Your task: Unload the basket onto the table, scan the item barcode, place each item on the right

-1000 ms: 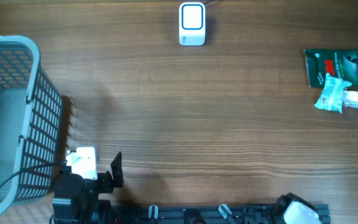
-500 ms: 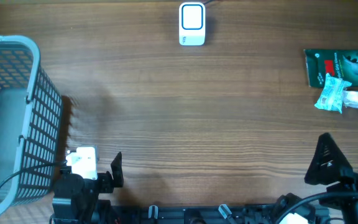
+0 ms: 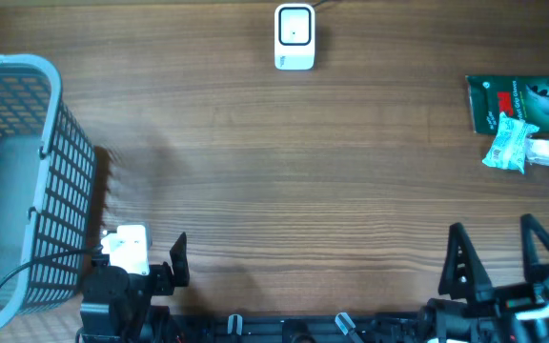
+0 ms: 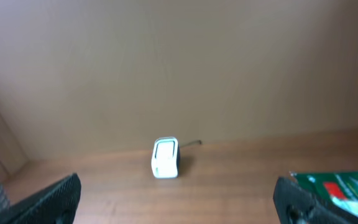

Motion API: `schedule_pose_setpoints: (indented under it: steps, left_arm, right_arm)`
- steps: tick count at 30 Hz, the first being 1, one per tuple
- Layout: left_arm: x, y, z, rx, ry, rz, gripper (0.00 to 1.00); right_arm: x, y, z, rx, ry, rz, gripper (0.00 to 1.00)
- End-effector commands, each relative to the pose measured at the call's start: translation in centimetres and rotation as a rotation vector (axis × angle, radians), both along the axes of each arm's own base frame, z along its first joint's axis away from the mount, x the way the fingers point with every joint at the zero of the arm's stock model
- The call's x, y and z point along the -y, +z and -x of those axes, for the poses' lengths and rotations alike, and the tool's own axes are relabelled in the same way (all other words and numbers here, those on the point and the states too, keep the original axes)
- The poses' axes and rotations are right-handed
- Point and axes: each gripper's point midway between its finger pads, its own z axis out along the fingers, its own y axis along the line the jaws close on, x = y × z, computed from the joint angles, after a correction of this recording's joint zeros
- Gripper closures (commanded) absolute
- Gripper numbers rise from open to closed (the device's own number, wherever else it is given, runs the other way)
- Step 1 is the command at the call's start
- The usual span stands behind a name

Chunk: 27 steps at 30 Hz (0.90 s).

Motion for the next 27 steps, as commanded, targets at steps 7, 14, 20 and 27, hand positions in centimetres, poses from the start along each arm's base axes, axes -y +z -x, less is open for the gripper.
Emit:
schedule_pose_setpoints:
  steps: [7, 14, 20, 27]
  left_arm:
    - [0.0, 0.1, 0.0, 0.007, 0.005, 0.006, 0.00]
    - [0.0, 0.1, 0.0, 0.006, 0.005, 0.006, 0.00]
    - [0.0, 0.1, 0.0, 0.006, 0.005, 0.006, 0.00]
    - [0.0, 0.1, 0.0, 0.006, 0.005, 0.006, 0.00]
  right_arm:
    - [1.0, -7.3, -4.7, 0.012, -0.013, -0.088, 0.00]
    - [-0.1, -10.2, -9.1, 0.151, 0.027, -0.053, 0.00]
    - [0.4, -14.8, -11.1, 0.117, -0.014, -0.083, 0.00]
    - [0.6, -18.6, -12.0, 0.066, -0.032, -0.078, 0.00]
